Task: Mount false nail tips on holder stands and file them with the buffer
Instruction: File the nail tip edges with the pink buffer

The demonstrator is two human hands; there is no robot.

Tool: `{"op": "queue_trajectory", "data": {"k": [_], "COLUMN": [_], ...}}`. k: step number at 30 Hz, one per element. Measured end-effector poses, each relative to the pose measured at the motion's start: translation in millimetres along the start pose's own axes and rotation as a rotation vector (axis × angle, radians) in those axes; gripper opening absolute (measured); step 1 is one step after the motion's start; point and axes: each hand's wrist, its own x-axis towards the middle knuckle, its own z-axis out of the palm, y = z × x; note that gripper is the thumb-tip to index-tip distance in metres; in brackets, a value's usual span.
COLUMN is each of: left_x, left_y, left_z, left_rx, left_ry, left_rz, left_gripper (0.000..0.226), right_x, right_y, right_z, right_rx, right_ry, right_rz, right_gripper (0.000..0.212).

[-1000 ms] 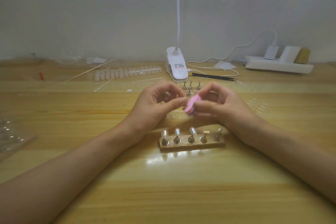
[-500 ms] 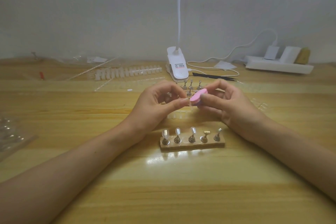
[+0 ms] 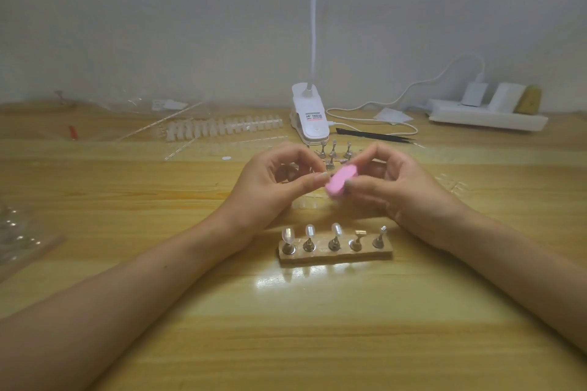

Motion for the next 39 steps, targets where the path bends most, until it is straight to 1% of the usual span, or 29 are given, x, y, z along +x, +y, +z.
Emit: {"op": "queue_trajectory", "data": {"k": [2, 5, 9, 11, 15, 18, 19, 22, 23, 25, 26, 29, 30, 32, 33, 36, 37, 39], "left_x": [-0.5, -0.9, -1.3, -1.1, 0.6, 0.4, 0.3, 0.4, 0.4, 0.5, 0.6, 0.7, 0.5, 0.5, 0.8, 0.5, 0.1, 0.0], "left_y": [0.9, 3.0, 2.9, 2.3, 0.3, -0.2, -0.4, -0.1, 0.0, 0.1, 0.0, 0.2, 0.6, 0.8, 0.5, 0.1, 0.5, 1.2], "left_z": [0.5, 1.0, 1.2, 0.7, 0.9, 1.0, 0.6, -0.2, -0.1, 0.5, 0.7, 0.8, 0.8, 1.0, 0.9, 0.5, 0.6, 0.9], "left_rx": [-0.01, -0.032, 0.002, -0.016, 0.009, 0.025, 0.022, 0.023, 0.03, 0.039, 0.04, 0.035, 0.038, 0.044, 0.049, 0.052, 0.05, 0.055], "left_ry": [-0.006, -0.035, -0.048, -0.017, -0.017, -0.022, -0.019, -0.023, -0.025, -0.024, -0.02, -0.019, -0.025, -0.028, -0.023, -0.02, -0.024, -0.032], "left_rz": [-0.004, -0.005, 0.001, -0.011, 0.01, 0.011, 0.008, 0.012, 0.018, 0.023, 0.022, 0.016, 0.017, 0.021, 0.023, 0.019, 0.016, 0.018], "left_gripper": [0.007, 0.007, 0.006, 0.007, 0.008, 0.008, 0.008, 0.009, 0.009, 0.008, 0.008, 0.008, 0.007, 0.007, 0.007, 0.009, 0.008, 0.007], "right_x": [-0.9, 0.4, 2.9, 2.8, -0.9, -0.3, -0.4, -2.5, -2.6, -1.8, -1.6, -1.9, -1.6, -0.9, -0.6, -1.4, -1.1, -0.4], "right_y": [0.6, 2.4, 1.6, 2.1, 4.1, 3.5, 2.9, 3.1, 3.2, 2.5, 2.8, 3.2, 3.8, 3.4, 3.5, 4.1, 4.9, 4.8], "right_z": [1.4, -1.1, -4.8, -4.1, 0.1, -1.4, -1.6, 1.5, 2.1, 0.8, -0.3, 1.9, 1.9, -0.2, -1.1, 0.6, 0.8, -1.1], "right_rx": [-0.081, 0.021, 0.045, 0.046, -0.101, 0.001, 0.021, -0.077, -0.075, -0.012, -0.001, -0.112, -0.11, -0.026, -0.011, -0.102, -0.088, -0.023], "right_ry": [-0.087, 0.01, -0.032, -0.008, -0.072, 0.018, 0.018, -0.118, -0.109, -0.002, 0.012, -0.111, -0.094, 0.0, 0.004, -0.121, -0.101, -0.008], "right_rz": [0.005, -0.033, 0.004, -0.004, -0.02, -0.043, -0.038, -0.039, -0.053, -0.069, -0.065, -0.049, -0.056, -0.058, -0.052, -0.038, -0.05, -0.065], "right_gripper": [0.028, 0.027, 0.027, 0.027, 0.028, 0.027, 0.027, 0.024, 0.023, 0.024, 0.025, 0.026, 0.025, 0.024, 0.025, 0.024, 0.023, 0.024]}}
